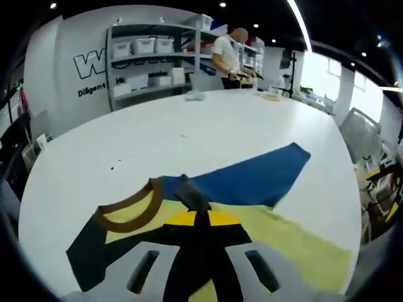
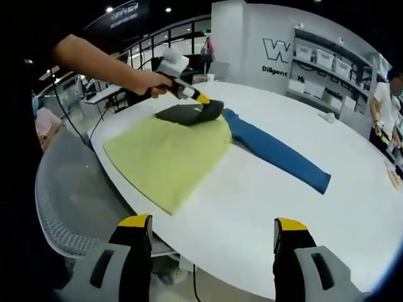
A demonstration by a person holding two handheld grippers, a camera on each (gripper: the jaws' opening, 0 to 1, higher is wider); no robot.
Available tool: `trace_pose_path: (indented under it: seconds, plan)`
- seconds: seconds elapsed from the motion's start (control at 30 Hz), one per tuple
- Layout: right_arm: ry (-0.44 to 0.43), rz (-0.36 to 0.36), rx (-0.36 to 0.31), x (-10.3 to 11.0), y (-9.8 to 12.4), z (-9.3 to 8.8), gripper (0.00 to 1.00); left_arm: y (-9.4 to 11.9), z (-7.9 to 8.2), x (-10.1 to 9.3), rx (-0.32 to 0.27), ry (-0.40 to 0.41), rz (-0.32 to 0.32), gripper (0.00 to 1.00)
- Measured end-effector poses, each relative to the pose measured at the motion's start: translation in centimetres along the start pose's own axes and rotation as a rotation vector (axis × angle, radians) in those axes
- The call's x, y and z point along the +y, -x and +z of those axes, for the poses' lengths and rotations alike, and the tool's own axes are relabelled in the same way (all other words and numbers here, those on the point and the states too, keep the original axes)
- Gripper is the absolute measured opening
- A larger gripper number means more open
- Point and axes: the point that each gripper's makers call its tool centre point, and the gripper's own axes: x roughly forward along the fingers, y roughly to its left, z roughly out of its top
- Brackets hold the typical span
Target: Fold the garment on the visible template until the final outline fits inside the template.
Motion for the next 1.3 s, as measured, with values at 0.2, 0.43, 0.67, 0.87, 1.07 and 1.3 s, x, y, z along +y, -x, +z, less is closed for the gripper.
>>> trace_pose_path:
  seconds: [0.2,0.43,0.67,0.87,1.07,1.3]
  plan:
    - [-0.005,-0.001,0.016,-0.3,0.3,-0.7,0.76,-1.0,-0.6,-0.8,0.022,-0.001,-0.010,0.02]
    - [-0.013,-0.007,0.023,-0.7,0.7,-1.0,0.77,-1.6,-1.9,-2.1,0.057,-0.021,-0.046,0.03]
    - [-0.027,-0.005,0.015,-0.7,0.7,-1.0,0.77,-1.7,-2.5,-2.7,0.073,0.006,-0.082,0.09]
    - [-0.031,-0.005,0.014,-0.6,0.5,-1.0,0.77,-1.5,-3.3,-2.7,0.091,-0.067,-0.103,0.24]
    - [-0.031,-0.004,0.013,-0.7,0.4,-0.8,0.77,-1.7,-4.2,-3.7,0.117,-0.054,-0.136,0.25]
    - [-0.037,-0.017,0.019,-1.2,0.8,-1.0,0.77,-2.7,-5.0,-6.2,0.140,-0.080,-0.207,0.27]
